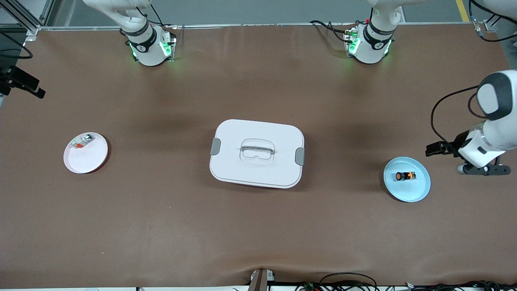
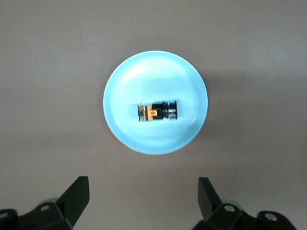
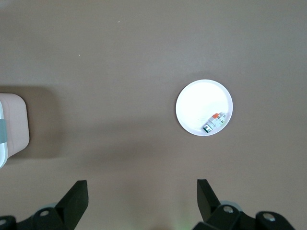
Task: Transfer orange switch to right arm and place
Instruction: 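Move the left gripper toward the orange switch on the blue plate, then lower the left gripper and grasp the orange switch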
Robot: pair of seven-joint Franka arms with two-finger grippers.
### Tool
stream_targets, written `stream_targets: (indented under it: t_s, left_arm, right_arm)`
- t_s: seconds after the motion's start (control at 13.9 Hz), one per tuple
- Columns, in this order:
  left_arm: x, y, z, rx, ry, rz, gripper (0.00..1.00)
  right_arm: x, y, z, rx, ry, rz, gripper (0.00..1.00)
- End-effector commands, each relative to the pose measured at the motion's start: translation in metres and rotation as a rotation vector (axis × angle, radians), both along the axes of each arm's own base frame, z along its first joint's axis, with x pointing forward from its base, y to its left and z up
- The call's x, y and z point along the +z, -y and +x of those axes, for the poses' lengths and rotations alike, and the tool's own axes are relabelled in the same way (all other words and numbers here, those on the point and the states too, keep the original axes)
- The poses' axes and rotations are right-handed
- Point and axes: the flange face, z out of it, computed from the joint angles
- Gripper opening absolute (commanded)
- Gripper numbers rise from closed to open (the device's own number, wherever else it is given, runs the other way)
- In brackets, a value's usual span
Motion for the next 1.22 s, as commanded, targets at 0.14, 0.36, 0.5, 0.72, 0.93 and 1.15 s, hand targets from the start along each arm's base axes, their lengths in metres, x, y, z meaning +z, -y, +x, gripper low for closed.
stream_targets:
  t_s: [0.14, 0.36, 0.5, 0.72, 0.93, 1.15]
  left_arm:
    - [-0.059, -0.011, 0.023, 0.015, 0.003, -0.016, 1.00]
    - [-0.090, -0.012, 0.035, 0.030, 0.000, -0.027, 1.00]
    - [-0.105, -0.010, 0.035, 0.071, -0.008, -0.079, 1.00]
    - [-0.122, -0.008, 0.039, 0.091, -0.021, -0.104, 1.00]
    - [-0.135, -0.007, 0.046, 0.077, -0.028, -0.101, 1.00]
    - [-0.141, -0.007, 0.046, 0.076, -0.035, -0.101, 1.00]
  right_arm:
    - [0.008, 0.005, -0.003, -0.017, 0.006, 0.000, 1.00]
    - [0.006, 0.001, -0.003, -0.008, 0.001, 0.001, 1.00]
    - [0.005, -0.002, -0.003, -0.002, -0.002, -0.001, 1.00]
    - [0.007, -0.004, -0.005, 0.003, 0.002, -0.001, 1.00]
    - [0.010, -0.009, -0.007, 0.012, 0.007, -0.002, 1.00]
    - [0.019, -0.008, -0.014, 0.008, 0.018, -0.002, 1.00]
